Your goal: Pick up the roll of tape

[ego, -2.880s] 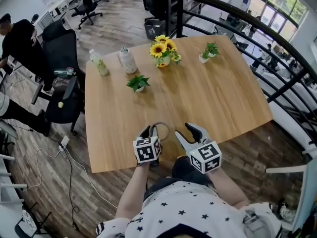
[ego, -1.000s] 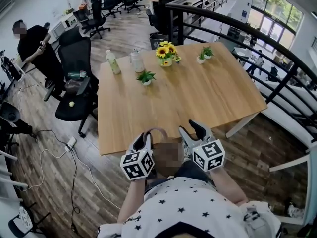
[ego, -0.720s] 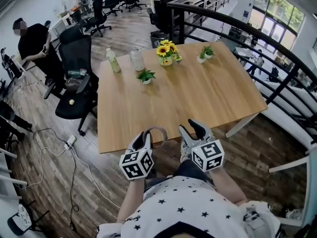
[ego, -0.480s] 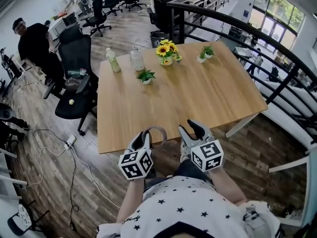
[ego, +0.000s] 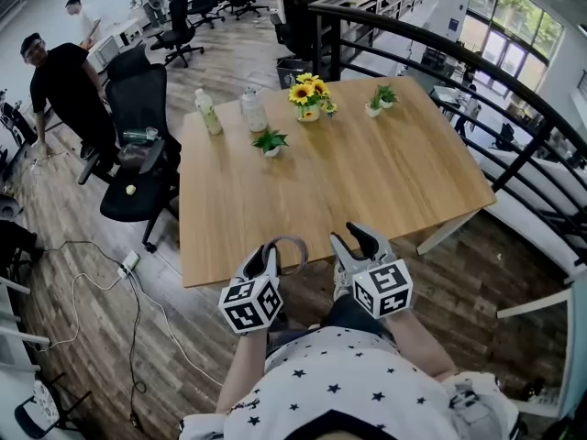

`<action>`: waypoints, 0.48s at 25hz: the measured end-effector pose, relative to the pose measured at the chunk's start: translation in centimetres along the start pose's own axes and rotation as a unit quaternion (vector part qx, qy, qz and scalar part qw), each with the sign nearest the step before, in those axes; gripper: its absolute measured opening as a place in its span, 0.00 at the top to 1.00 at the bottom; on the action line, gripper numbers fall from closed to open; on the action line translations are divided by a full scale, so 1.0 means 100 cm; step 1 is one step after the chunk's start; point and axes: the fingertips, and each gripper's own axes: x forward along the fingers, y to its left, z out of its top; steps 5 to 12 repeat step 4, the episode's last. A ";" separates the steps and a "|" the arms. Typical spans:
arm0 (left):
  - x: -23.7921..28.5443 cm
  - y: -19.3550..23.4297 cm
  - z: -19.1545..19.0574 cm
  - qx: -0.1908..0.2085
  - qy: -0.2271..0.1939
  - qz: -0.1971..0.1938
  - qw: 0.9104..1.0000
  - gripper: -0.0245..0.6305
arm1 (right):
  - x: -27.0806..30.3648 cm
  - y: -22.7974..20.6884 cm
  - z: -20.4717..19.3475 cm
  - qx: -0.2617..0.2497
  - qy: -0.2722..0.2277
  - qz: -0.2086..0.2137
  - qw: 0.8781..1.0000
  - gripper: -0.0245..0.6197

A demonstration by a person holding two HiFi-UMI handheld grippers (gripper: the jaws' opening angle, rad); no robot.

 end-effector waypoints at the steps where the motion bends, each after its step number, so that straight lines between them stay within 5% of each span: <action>1: 0.001 0.001 0.000 0.000 0.000 0.000 1.000 0.85 | 0.001 -0.001 0.000 0.000 0.000 0.000 1.000 0.72; 12: 0.003 0.002 0.001 -0.001 0.000 0.000 1.000 0.85 | 0.003 -0.002 -0.001 -0.002 0.001 0.000 1.000 0.72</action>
